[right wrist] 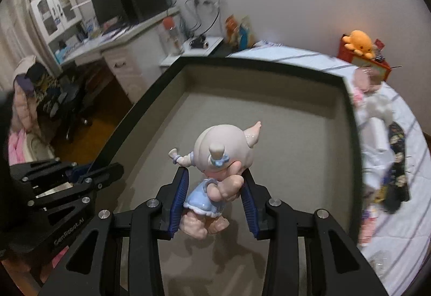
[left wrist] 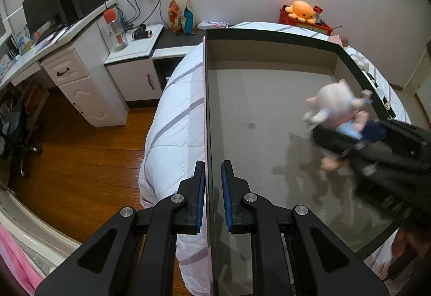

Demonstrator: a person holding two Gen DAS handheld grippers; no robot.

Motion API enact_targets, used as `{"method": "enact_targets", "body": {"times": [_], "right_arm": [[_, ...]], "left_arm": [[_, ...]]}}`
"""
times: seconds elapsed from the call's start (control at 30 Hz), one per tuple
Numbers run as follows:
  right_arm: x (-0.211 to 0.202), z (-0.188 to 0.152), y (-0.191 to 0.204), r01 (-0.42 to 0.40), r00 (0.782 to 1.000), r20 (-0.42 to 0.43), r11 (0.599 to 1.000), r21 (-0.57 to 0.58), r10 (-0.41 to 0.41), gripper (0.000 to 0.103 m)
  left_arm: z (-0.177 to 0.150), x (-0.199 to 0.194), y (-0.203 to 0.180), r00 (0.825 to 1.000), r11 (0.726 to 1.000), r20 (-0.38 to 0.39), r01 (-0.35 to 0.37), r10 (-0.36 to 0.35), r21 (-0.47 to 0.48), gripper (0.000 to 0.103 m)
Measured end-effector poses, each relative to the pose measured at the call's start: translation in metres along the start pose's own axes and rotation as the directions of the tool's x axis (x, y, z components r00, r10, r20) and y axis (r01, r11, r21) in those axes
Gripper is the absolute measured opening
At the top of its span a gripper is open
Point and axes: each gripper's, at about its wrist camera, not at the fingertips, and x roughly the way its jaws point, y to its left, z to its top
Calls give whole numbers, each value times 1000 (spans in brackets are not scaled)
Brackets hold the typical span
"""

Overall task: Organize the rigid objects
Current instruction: 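Carry the doll into the tray with the right gripper and release, then grasp the clear glass bottle with the right gripper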

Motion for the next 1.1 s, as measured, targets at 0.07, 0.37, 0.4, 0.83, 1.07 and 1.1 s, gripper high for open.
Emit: {"method": "enact_targets", "body": {"times": [0.07, 0.37, 0.4, 0.83, 1.07, 1.1], "right_arm": [[-3, 0, 5, 3, 1000, 6, 1000, -9, -3, 40], [-8, 2, 9, -19, 999, 43, 1000, -1, 19, 66], [-12, 1, 9, -14, 998, 58, 1000, 0, 14, 66], [-98, -9, -38, 165, 954, 234, 980, 109, -186, 70], [-134, -45, -84, 287, 919, 222, 940, 183, -325, 77], [-136, -54, -90, 305, 918, 205, 934, 185, -340, 77]], "left_arm": [[0, 0, -1, 1000, 1000, 1, 1, -1, 3, 12], [2, 1, -1, 1000, 1000, 0, 5, -5, -5, 12], [2, 2, -2, 1000, 1000, -1, 3, -3, -5, 12], [0, 2, -1, 1000, 1000, -3, -2, 2, -2, 12], [-1, 1, -1, 1000, 1000, -2, -6, 6, -4, 12], [-1, 1, -2, 1000, 1000, -2, -7, 7, -3, 12]]}}
